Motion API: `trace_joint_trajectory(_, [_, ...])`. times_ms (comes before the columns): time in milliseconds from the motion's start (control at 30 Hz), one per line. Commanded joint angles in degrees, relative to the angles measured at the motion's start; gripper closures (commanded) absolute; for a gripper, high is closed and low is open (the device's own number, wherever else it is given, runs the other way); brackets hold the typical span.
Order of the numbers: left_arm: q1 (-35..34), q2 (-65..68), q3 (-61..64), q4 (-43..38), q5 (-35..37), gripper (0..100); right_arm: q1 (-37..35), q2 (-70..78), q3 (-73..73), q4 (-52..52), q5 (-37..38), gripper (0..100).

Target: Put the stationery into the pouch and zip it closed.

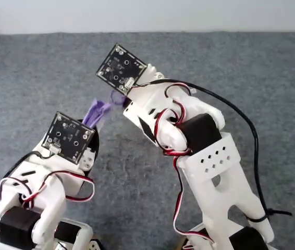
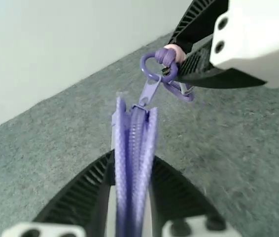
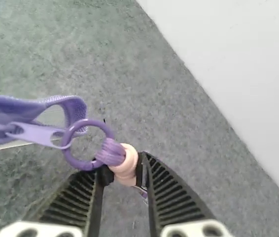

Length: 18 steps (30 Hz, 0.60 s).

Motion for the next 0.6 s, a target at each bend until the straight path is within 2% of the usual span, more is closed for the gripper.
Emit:
trace_joint_trajectory(0, [-1.05, -2.02, 0.84, -4.4, -0.35, 99, 0.22, -1.8, -0.44, -1.19, 0.18, 99.1])
trace_joint_trajectory(167, [-1.49, -2.02, 3.74, -7.82, -1.76, 98, -2.77, -4.35, -0.44, -0.92, 0.18, 99.1])
trace_joint_trajectory(400, [-1.41, -2.02, 9.01, -13.8, -1.41, 88, -4.7, -5.41, -0.44, -0.84, 0.35, 99.1])
trace_joint_trajectory(567, [-1.58, -2.11, 8.75, -14.42, -1.41, 87, -6.46, -4.97, -0.09, -0.84, 0.35, 99.1])
